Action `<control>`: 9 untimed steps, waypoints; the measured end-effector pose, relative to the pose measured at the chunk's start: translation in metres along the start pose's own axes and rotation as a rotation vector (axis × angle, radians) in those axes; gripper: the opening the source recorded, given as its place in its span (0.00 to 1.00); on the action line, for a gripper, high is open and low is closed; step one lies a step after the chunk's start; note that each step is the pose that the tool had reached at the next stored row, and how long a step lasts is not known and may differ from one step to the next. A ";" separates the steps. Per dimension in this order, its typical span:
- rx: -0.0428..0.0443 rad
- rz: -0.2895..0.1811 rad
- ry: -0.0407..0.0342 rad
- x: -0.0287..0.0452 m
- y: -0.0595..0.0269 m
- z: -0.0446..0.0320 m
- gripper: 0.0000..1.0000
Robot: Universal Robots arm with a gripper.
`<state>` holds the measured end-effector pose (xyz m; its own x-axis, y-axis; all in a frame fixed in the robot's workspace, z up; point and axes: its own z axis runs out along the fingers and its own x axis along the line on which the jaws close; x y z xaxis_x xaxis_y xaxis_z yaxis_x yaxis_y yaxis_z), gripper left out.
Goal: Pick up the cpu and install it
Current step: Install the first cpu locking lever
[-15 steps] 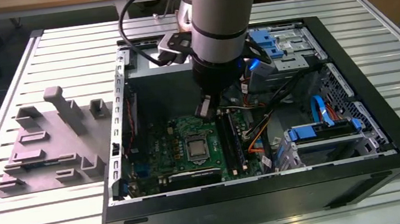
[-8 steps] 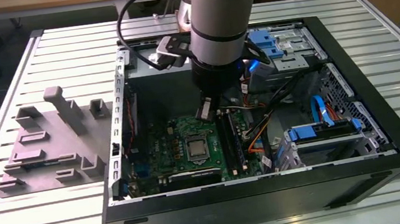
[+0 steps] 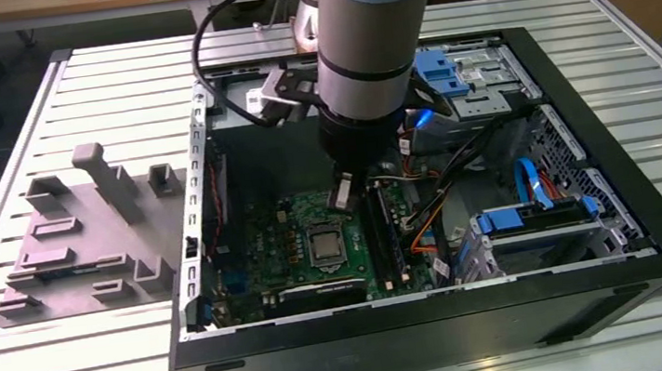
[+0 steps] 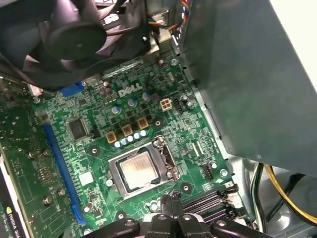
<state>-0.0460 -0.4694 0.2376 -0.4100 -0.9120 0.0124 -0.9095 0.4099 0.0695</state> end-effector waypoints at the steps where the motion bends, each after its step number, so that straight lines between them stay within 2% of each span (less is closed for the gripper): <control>1: 0.0015 -0.006 -0.0004 0.0003 -0.0001 0.0001 0.11; 6: 0.0053 -0.067 0.0019 0.0004 -0.0003 0.0014 0.11; 9: 0.0054 -0.078 0.0027 0.0031 -0.0010 0.0020 0.11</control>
<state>-0.0465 -0.4726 0.2355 -0.3376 -0.9412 0.0098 -0.9391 0.3376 0.0649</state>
